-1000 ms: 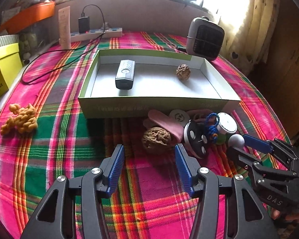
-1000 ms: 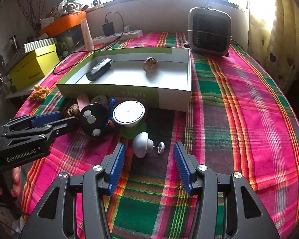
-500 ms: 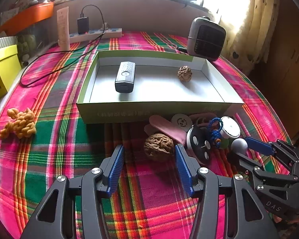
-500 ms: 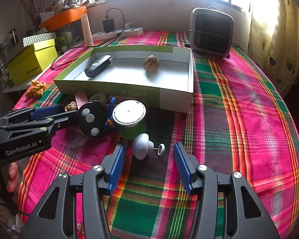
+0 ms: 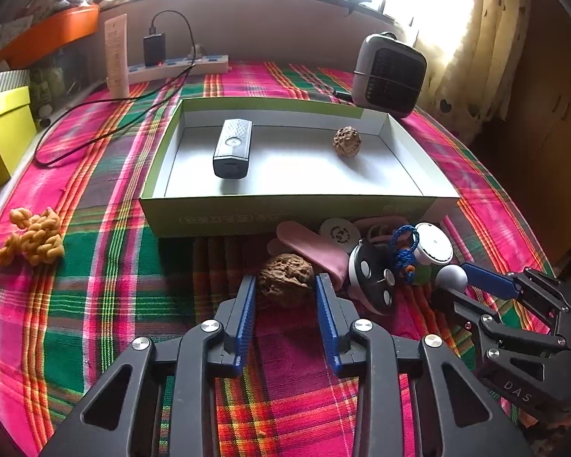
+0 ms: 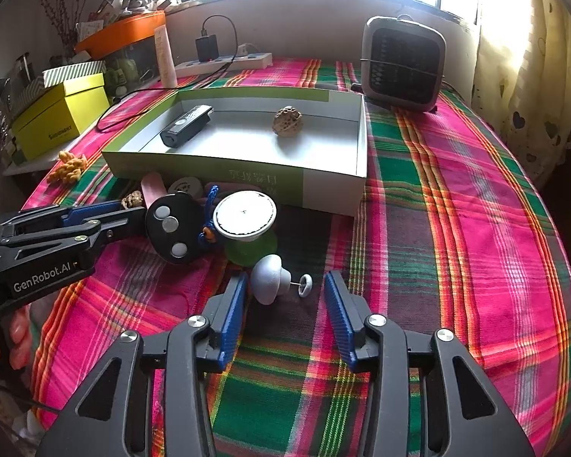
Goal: Organize objects
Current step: 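Close the left tool on the large walnut while the right tool grasps the white knob, then carry the walnut into the box with the left tool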
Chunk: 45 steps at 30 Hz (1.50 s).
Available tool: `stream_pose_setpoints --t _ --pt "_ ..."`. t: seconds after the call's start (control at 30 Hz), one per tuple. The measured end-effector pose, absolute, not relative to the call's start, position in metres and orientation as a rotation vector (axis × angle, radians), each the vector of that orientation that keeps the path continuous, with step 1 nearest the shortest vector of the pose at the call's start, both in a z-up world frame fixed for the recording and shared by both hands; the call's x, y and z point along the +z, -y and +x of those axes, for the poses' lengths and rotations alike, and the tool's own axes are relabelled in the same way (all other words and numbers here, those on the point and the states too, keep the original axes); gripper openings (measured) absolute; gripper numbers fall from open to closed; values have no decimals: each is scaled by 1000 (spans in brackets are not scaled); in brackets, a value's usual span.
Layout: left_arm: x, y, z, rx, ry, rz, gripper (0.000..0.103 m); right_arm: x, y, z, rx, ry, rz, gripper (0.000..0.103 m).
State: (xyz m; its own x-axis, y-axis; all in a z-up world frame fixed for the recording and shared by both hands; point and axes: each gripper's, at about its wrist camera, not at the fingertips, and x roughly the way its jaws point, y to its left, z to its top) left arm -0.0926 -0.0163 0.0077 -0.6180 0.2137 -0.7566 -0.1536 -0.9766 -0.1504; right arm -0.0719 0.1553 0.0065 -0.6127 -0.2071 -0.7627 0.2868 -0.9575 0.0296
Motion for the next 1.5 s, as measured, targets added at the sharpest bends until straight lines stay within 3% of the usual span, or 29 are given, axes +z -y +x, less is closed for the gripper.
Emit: stream_pose_setpoints --t 0.1,1.5 --pt "8 17 -92 2654 107 -1254 29 7 -155 -71 -2591 -134 1205 33" --pt "21 23 -75 2663 122 -1198 29 21 -156 -62 -2580 -88 1143 33"
